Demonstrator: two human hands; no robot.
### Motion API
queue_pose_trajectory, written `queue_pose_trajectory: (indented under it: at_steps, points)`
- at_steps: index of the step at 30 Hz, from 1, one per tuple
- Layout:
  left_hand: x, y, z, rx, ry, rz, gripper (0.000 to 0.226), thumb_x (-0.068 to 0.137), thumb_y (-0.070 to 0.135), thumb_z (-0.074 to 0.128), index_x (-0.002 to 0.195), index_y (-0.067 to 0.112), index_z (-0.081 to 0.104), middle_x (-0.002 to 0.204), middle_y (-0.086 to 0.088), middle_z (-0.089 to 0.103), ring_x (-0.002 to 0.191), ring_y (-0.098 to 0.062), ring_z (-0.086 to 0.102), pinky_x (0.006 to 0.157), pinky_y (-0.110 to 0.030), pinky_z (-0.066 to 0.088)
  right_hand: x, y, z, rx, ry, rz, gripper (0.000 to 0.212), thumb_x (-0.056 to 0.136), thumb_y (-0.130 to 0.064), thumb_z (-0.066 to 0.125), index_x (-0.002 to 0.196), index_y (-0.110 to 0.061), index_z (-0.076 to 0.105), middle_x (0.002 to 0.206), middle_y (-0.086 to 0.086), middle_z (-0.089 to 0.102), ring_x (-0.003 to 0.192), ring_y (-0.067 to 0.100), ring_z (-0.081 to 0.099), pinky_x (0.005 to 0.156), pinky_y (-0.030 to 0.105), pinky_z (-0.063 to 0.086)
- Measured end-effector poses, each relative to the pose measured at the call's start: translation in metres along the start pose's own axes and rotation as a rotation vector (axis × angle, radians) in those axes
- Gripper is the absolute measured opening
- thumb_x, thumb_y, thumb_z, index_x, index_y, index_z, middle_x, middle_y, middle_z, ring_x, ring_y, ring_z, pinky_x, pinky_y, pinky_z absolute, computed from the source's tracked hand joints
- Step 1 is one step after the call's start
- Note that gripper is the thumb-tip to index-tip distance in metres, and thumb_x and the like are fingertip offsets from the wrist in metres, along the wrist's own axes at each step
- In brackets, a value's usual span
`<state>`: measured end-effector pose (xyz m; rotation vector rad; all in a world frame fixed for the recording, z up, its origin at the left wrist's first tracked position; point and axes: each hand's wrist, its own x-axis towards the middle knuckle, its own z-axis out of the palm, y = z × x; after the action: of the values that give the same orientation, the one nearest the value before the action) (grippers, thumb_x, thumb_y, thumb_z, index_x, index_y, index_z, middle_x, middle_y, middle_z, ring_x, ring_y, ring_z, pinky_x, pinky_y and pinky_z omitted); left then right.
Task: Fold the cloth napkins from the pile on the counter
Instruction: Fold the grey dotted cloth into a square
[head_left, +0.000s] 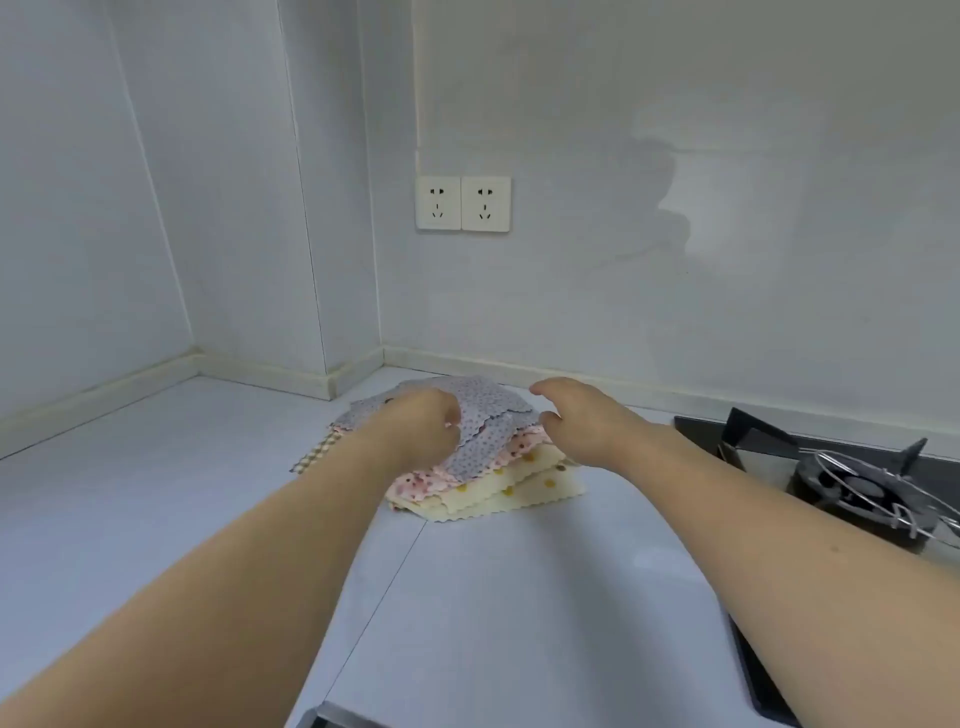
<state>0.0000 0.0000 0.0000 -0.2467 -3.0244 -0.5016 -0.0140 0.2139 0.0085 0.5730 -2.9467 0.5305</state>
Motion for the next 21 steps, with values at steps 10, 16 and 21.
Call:
queue_pose_trajectory:
  at_steps: [10,16,21]
  points:
    - [0.043,-0.035,0.043,0.327,0.128,0.092,0.020,0.093,0.026,0.044,0.086,0.013,0.058,0.079,-0.001,0.059,0.073,-0.023,0.055,0.057,-0.029,0.039,0.084,0.011,0.053,-0.009,-0.021,-0.061,0.035,0.090,-0.009,0.053,0.125,-0.008,0.058,0.132,0.006,0.058,0.123,0.024,0.052,0.102,0.039,0.042]
    - [0.049,-0.038,0.050,0.385,0.146,0.144,0.034,0.091,0.050,0.047,0.079,0.019,0.051,0.080,0.002,0.053,0.073,-0.020,0.050,0.060,-0.030,0.037,0.101,0.018,0.066,-0.051,0.018,-0.103,0.021,0.086,-0.012,0.058,0.103,-0.010,0.071,0.103,0.005,0.068,0.096,0.022,0.062,0.087,0.044,0.051]
    - [0.050,-0.033,0.051,0.359,0.206,0.084,0.016,0.096,0.019,0.042,0.081,0.016,0.046,0.083,-0.004,0.056,0.072,-0.023,0.048,0.061,-0.031,0.036,0.105,0.012,0.067,-0.026,0.145,-0.065,0.025,0.092,-0.013,0.049,0.102,-0.017,0.071,0.106,-0.001,0.067,0.097,0.020,0.061,0.083,0.039,0.051]
